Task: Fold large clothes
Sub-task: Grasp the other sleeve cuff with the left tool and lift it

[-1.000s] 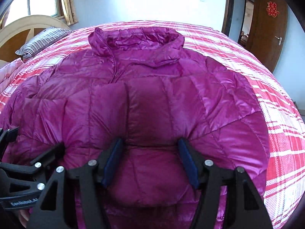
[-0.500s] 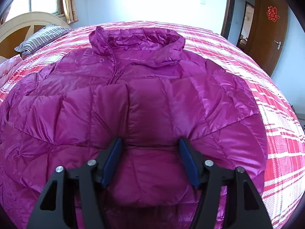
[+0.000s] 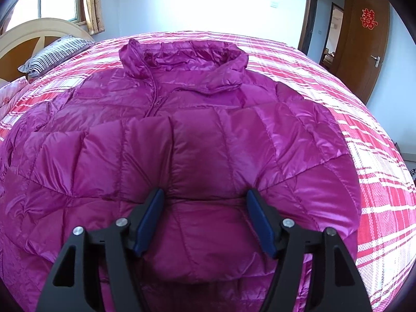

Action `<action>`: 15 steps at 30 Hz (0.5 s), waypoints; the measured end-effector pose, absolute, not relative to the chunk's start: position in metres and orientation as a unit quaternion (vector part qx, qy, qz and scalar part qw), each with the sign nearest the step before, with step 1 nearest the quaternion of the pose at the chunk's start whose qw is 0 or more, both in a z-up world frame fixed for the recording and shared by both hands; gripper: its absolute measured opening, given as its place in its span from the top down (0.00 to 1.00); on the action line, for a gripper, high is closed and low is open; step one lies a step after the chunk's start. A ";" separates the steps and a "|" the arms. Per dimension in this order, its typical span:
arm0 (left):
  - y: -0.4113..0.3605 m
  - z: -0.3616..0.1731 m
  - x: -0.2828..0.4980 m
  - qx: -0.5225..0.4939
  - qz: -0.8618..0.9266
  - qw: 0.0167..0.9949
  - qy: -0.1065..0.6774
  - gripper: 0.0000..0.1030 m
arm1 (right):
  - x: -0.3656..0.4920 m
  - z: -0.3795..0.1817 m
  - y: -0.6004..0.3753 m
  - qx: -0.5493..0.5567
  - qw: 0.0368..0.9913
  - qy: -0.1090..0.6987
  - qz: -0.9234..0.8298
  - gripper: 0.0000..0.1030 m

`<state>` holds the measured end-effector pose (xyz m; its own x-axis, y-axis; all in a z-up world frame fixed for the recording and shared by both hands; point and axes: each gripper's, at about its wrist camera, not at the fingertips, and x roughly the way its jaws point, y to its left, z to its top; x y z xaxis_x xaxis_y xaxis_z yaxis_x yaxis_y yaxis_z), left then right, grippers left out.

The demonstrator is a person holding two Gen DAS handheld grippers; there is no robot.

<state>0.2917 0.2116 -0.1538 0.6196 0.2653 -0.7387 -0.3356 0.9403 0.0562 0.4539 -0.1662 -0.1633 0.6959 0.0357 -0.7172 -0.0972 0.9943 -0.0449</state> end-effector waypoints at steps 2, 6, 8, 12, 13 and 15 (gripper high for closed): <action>0.219 -0.141 0.288 -0.059 0.156 0.905 0.392 0.95 | 0.454 -0.163 -0.167 -0.038 0.920 0.388 0.037 0.32; 0.225 -0.107 0.286 -0.043 0.155 0.923 0.350 1.00 | 0.454 -0.163 -0.167 -0.036 0.920 0.388 0.038 0.32; 0.229 -0.090 0.287 -0.045 0.156 0.929 0.333 1.00 | 0.454 -0.163 -0.167 -0.035 0.921 0.387 0.037 0.32; 0.232 -0.078 0.289 -0.043 0.167 0.929 0.328 1.00 | 0.454 -0.163 -0.167 -0.036 0.921 0.387 0.036 0.31; 0.234 -0.081 0.288 -0.050 0.168 0.927 0.331 0.99 | 0.454 -0.163 -0.167 -0.035 0.921 0.387 0.036 0.31; 0.236 -0.094 0.289 -0.062 0.153 0.919 0.358 0.97 | 0.454 -0.163 -0.168 -0.032 0.921 0.386 0.036 0.30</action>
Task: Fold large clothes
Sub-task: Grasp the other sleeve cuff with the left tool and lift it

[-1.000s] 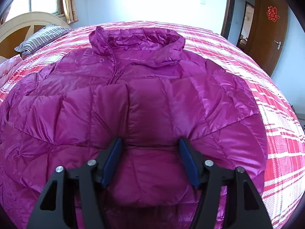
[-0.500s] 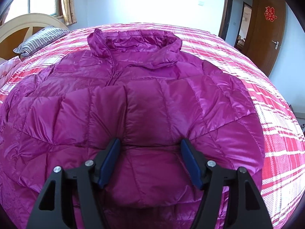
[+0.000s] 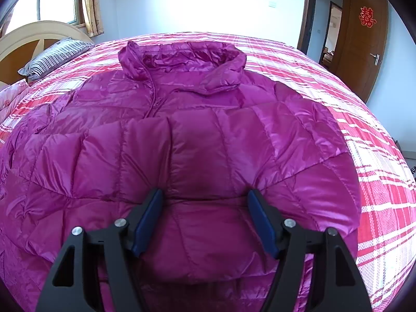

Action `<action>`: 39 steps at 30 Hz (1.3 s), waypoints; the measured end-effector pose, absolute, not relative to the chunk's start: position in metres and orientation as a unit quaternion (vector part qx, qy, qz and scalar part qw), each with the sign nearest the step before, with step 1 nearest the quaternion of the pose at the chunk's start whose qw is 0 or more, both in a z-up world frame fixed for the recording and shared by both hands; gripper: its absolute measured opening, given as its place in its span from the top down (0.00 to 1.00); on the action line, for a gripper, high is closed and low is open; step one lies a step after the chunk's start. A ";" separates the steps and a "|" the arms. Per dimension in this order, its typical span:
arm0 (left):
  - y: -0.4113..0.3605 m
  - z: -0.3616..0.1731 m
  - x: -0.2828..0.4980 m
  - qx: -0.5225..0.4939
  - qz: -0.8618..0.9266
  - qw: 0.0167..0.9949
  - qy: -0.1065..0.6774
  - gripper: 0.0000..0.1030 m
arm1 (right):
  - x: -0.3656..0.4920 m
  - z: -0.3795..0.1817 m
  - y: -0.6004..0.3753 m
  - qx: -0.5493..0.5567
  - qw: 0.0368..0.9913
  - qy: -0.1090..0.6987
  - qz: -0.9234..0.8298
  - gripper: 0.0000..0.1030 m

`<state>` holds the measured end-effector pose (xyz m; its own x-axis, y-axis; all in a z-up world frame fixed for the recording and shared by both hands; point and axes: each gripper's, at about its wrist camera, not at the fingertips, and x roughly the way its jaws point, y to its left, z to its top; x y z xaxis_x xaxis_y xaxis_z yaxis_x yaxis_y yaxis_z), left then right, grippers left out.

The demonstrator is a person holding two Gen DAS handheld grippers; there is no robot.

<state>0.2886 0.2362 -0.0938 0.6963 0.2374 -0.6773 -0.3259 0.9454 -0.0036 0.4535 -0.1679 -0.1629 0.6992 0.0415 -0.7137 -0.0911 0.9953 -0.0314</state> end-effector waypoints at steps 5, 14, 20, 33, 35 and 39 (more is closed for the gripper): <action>0.247 -0.129 0.282 -0.120 0.156 0.901 0.385 0.97 | 0.454 -0.163 -0.169 -0.028 0.921 0.386 0.037 0.30; 0.222 -0.145 0.282 -0.062 0.163 0.905 0.389 0.54 | 0.454 -0.164 -0.169 -0.027 0.922 0.386 0.037 0.29; 0.216 -0.136 0.271 -0.078 0.168 0.912 0.367 0.23 | 0.454 -0.164 -0.169 -0.026 0.922 0.385 0.038 0.29; 0.208 -0.156 0.282 -0.041 0.169 0.901 0.397 0.80 | 0.453 -0.163 -0.171 -0.020 0.923 0.383 0.036 0.26; 0.206 -0.145 0.280 -0.035 0.175 0.906 0.384 0.80 | 0.453 -0.163 -0.171 -0.019 0.923 0.383 0.036 0.26; 0.209 -0.115 0.274 -0.042 0.167 0.921 0.349 0.84 | 0.453 -0.163 -0.171 -0.019 0.923 0.383 0.036 0.25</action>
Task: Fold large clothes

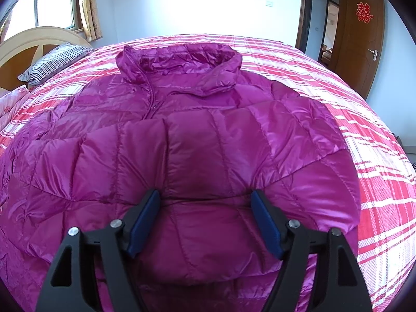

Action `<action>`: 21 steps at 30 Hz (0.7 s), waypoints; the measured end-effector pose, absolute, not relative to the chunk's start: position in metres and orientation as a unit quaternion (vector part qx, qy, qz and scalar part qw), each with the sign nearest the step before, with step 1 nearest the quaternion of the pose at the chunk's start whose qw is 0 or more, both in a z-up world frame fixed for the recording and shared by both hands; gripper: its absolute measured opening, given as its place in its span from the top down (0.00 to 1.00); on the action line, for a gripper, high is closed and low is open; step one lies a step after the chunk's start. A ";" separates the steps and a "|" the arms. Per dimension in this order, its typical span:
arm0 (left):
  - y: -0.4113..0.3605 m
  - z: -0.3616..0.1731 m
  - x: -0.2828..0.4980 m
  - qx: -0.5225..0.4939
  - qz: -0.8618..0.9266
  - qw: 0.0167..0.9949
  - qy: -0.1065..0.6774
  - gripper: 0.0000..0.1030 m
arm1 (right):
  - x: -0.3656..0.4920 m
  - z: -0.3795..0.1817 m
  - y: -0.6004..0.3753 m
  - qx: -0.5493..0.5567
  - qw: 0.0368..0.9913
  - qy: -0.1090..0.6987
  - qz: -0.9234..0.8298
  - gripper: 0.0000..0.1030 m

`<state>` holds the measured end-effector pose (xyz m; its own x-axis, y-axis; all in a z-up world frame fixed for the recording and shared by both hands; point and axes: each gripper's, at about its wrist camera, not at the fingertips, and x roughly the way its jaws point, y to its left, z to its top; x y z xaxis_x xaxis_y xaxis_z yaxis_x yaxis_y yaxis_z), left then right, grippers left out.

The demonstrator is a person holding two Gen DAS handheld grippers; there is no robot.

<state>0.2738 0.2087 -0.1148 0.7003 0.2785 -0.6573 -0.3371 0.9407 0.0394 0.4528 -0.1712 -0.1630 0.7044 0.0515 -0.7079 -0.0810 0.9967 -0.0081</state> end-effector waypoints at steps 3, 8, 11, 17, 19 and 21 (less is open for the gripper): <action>0.216 -0.084 0.276 -0.047 0.172 0.934 0.311 0.85 | 0.453 -0.163 -0.171 -0.019 0.923 0.382 0.034 0.25; 0.211 -0.035 0.293 -0.014 0.166 0.952 0.257 0.85 | 0.453 -0.163 -0.171 -0.017 0.924 0.382 0.034 0.24; 0.188 -0.009 0.299 0.007 0.136 0.965 0.226 0.85 | 0.453 -0.163 -0.172 -0.016 0.924 0.381 0.035 0.24; 0.106 0.030 0.315 0.042 0.043 0.982 0.181 0.85 | 0.453 -0.162 -0.172 -0.015 0.924 0.380 0.034 0.24; 0.068 0.034 0.320 0.056 0.005 0.983 0.177 0.86 | 0.453 -0.162 -0.173 -0.014 0.924 0.380 0.035 0.24; 0.037 0.033 0.325 0.067 -0.025 0.982 0.177 0.86 | 0.453 -0.162 -0.172 -0.013 0.924 0.379 0.035 0.23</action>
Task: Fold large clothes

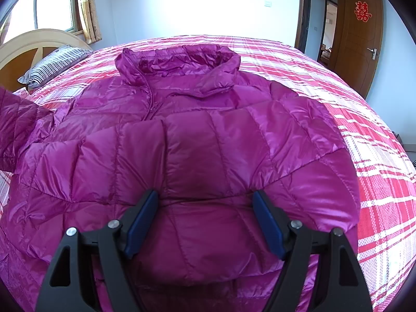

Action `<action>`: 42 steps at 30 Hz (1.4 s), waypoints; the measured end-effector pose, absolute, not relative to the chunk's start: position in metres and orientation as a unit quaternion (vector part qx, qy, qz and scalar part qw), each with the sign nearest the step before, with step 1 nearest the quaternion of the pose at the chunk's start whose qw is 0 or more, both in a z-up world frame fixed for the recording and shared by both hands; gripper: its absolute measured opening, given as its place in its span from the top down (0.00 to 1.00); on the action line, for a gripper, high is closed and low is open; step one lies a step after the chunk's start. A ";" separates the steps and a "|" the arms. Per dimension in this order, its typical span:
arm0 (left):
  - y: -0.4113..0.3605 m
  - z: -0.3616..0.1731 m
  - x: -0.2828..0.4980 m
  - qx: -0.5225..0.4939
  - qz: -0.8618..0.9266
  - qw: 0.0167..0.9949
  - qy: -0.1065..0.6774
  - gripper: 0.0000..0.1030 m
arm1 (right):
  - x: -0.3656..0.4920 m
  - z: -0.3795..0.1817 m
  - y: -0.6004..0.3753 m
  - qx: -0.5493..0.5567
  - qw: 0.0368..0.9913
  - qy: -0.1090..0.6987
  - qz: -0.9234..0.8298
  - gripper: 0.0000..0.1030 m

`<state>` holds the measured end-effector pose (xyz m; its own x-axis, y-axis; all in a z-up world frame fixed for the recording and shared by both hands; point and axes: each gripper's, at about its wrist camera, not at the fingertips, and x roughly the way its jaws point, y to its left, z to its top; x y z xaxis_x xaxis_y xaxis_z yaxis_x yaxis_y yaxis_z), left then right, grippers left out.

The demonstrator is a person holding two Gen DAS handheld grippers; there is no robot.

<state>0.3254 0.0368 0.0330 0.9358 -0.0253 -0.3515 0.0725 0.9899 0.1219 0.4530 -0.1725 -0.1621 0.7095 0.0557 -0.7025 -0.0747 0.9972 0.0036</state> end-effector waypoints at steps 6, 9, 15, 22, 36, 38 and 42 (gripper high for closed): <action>-0.043 0.012 0.347 0.087 -0.096 0.971 0.198 0.86 | 0.452 -0.161 -0.179 0.016 0.924 0.378 0.057 0.16; -0.072 -0.008 0.358 0.096 -0.124 0.962 0.223 0.85 | 0.451 -0.161 -0.180 0.025 0.925 0.375 0.061 0.16; -0.118 -0.056 0.384 0.107 -0.153 0.944 0.273 0.85 | 0.450 -0.160 -0.183 0.040 0.925 0.371 0.069 0.12; -0.145 -0.081 0.397 0.093 -0.181 0.934 0.295 0.85 | 0.450 -0.161 -0.183 0.041 0.924 0.374 0.069 0.11; -0.078 -0.072 0.402 0.102 -0.057 0.965 0.235 0.13 | 0.449 -0.161 -0.185 0.049 0.924 0.372 0.072 0.10; -0.061 -0.106 0.426 0.109 -0.019 0.950 0.293 0.13 | 0.448 -0.159 -0.190 0.063 0.925 0.368 0.077 0.10; -0.045 -0.150 0.445 0.086 -0.012 0.930 0.358 0.13 | 0.428 -0.142 -0.218 0.121 0.921 0.363 0.066 0.10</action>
<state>0.4452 -0.0445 -0.1502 0.7440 0.0387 -0.6671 0.0847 0.9848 0.1515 0.4284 -0.2178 -0.1420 0.7275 0.2098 -0.6533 -0.0340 0.9620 0.2710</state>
